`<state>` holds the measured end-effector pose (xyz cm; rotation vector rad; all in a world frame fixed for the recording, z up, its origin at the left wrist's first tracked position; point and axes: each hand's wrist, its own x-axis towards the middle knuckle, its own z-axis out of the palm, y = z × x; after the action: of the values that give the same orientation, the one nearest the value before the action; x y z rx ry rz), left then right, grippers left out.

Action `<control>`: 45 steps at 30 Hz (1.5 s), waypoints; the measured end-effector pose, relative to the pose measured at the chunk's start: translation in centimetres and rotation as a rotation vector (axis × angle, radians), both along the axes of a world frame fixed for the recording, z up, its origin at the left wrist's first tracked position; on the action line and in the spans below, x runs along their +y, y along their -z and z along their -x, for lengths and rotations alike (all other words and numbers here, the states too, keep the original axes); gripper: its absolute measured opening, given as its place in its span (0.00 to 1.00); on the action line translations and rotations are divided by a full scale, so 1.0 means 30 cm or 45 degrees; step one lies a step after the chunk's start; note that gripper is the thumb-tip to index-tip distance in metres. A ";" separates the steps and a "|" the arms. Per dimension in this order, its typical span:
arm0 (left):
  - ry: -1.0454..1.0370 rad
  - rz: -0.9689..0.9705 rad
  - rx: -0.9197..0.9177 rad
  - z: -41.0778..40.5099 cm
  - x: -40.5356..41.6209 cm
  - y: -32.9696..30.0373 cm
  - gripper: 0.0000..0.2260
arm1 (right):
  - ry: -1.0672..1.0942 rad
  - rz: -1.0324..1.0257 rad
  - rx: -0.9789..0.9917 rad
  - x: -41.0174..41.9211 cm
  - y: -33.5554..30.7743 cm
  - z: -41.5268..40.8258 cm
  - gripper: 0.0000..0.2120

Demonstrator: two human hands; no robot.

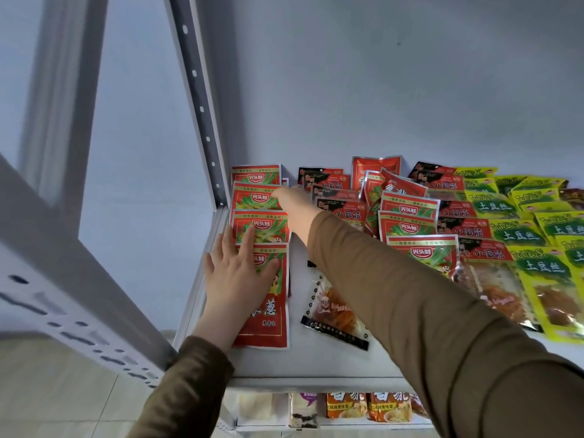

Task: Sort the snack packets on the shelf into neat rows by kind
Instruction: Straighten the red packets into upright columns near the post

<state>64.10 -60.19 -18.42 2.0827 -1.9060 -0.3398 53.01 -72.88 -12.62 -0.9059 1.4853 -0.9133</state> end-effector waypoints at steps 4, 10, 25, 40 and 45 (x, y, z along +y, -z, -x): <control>-0.002 -0.012 0.003 0.000 0.006 0.005 0.37 | -0.007 0.013 0.019 -0.019 -0.011 0.004 0.14; 0.041 0.130 -0.026 0.000 0.045 0.026 0.37 | -0.059 -0.011 0.139 -0.013 0.051 0.021 0.10; 0.024 0.027 -0.003 0.001 0.028 0.063 0.36 | -0.088 -0.034 0.044 -0.108 -0.003 0.004 0.09; 0.026 0.041 -0.029 0.009 0.034 0.058 0.36 | -0.320 -0.132 0.219 -0.152 -0.014 -0.011 0.09; -0.010 0.018 0.032 0.017 0.023 0.057 0.37 | -0.068 -0.019 0.003 -0.161 0.024 -0.010 0.13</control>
<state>63.58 -59.49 -20.12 2.0670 -1.8800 -0.3480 53.32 -77.72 -13.33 -0.9322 1.4613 -0.8614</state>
